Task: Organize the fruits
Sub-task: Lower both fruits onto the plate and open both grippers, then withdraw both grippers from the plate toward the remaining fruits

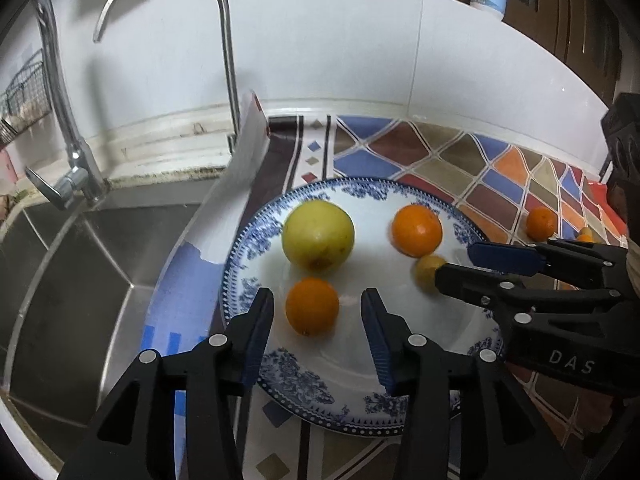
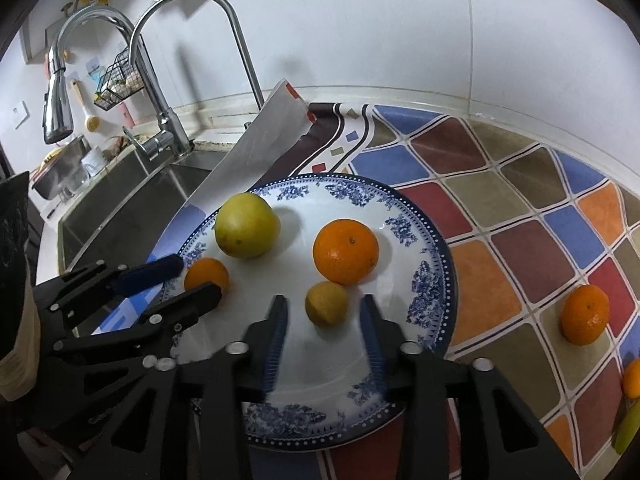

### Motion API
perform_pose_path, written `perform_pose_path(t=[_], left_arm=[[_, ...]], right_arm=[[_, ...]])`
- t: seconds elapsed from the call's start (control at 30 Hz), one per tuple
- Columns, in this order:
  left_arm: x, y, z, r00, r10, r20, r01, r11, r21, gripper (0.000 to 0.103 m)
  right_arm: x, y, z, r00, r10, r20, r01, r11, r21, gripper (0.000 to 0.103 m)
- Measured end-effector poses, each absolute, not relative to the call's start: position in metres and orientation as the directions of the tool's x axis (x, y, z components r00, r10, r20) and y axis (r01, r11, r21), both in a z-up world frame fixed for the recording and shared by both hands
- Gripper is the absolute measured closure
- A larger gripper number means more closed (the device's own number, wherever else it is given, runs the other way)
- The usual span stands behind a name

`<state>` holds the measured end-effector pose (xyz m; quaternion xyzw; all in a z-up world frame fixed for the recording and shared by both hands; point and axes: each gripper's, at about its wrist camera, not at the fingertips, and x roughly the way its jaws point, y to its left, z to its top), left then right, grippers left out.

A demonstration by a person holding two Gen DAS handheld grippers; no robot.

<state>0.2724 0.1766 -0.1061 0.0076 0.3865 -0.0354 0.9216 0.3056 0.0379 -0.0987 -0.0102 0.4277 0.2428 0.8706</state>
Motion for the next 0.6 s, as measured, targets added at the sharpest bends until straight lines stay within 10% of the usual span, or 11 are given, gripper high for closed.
perform_pose_path(t=[0.6], left_arm=[[0.216, 0.150, -0.050, 0.798, -0.063, -0.599, 0.092, 0.996, 0.018, 0.029]], right_arm=[[0.245, -0.003, -0.036, 0.690, 0.328, -0.645, -0.352, 0.931, 0.097, 0.047]])
